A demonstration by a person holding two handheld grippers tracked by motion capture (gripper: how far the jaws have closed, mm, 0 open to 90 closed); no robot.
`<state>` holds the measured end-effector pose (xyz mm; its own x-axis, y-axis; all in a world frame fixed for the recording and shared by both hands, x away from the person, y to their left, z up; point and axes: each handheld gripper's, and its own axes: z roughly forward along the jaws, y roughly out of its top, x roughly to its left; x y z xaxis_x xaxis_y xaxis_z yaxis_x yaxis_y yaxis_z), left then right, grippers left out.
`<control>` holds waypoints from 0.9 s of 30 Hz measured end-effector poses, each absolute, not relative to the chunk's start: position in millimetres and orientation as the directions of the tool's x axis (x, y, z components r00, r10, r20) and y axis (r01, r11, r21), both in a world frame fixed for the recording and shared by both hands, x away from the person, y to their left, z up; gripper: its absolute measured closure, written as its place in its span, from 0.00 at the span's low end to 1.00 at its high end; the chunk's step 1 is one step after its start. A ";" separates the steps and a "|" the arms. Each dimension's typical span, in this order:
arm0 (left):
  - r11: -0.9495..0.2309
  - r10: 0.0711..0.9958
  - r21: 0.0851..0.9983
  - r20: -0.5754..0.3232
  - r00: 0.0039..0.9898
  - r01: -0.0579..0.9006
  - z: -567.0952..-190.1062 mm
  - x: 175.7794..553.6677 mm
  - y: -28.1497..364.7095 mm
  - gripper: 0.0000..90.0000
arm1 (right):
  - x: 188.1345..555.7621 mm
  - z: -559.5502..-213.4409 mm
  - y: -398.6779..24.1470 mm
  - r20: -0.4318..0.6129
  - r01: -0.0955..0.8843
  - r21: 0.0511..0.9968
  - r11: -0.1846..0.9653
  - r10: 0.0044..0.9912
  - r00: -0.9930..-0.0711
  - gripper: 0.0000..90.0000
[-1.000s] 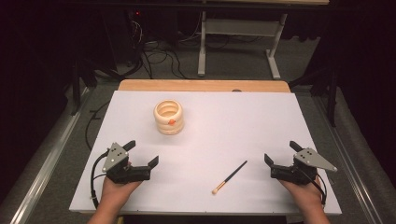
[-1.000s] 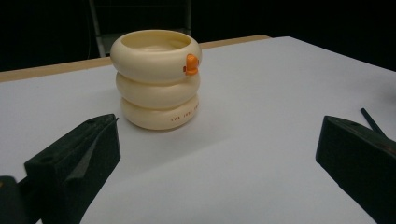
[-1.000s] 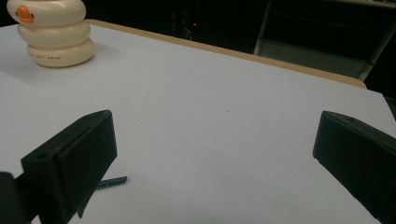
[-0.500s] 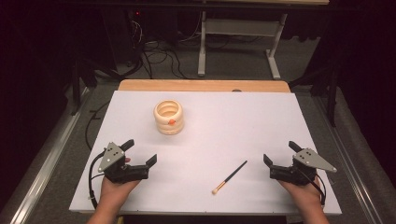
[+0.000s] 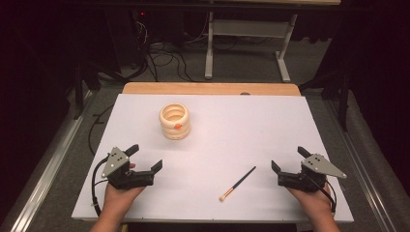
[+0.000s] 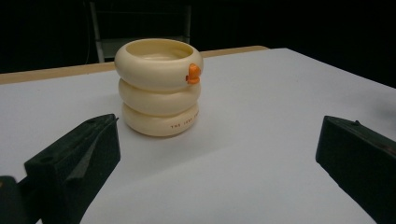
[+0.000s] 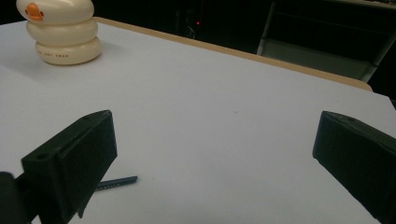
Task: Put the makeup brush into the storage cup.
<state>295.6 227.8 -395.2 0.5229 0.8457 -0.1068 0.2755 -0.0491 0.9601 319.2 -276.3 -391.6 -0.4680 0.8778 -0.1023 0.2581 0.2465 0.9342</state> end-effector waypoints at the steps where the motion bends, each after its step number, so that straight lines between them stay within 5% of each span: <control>1: -0.048 0.846 0.959 -0.110 0.522 0.280 -395.5 295.8 227.8 0.01 | 319.0 -391.3 -275.0 -0.105 0.256 0.933 0.251 0.875 -0.473 0.01; 27: -0.081 0.844 0.954 -0.088 0.529 0.289 -396.7 294.9 223.3 0.01 | 324.1 -398.9 -264.0 -0.175 0.377 0.839 0.392 0.851 -0.496 0.02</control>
<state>294.9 223.3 -396.7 0.5287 0.8442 -0.0884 0.2893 -0.0812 0.9538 324.1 -264.0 -398.9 -0.4957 0.8508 -0.1747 0.3771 0.3920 0.8391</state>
